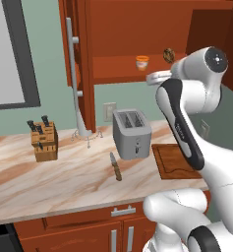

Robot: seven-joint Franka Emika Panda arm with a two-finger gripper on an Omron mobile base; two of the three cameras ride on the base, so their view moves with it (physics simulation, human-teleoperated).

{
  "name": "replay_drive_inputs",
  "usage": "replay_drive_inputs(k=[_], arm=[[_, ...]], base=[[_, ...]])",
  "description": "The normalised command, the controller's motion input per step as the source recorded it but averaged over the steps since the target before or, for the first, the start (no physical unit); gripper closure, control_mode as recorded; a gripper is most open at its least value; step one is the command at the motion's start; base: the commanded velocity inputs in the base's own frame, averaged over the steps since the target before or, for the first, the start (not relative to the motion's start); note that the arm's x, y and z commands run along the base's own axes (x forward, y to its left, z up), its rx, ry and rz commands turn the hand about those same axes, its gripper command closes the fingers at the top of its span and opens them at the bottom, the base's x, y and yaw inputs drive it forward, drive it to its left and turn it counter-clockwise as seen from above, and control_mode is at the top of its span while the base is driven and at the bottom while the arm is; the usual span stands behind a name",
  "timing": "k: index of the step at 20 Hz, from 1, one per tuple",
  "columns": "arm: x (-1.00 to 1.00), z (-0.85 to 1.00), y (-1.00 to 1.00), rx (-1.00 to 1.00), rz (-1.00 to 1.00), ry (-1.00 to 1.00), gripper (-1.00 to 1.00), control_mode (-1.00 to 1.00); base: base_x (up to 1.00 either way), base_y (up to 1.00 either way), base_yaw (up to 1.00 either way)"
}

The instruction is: Pick the bread, place it on the cutting board, pick the jam, place it on the counter, and close the cabinet.

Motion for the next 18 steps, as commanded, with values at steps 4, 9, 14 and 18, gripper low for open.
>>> replay_drive_inputs(k=[4, 9, 14, 18], arm=[[0.24, 0.28, 0.00, 0.01, 0.00, 0.04, -1.00, -1.00], [0.29, 0.18, 0.00, 0.03, 0.00, 0.09, -1.00, -1.00], [0.36, 0.04, 0.00, 0.03, 0.00, 0.11, -1.00, -1.00], [0.33, 0.00, 0.00, 0.00, 0.00, 0.01, -1.00, -1.00]], base=[[0.00, 0.00, 0.00], [0.00, 0.00, 0.00], [0.00, 0.00, 0.00], [0.00, 0.00, 0.00]])
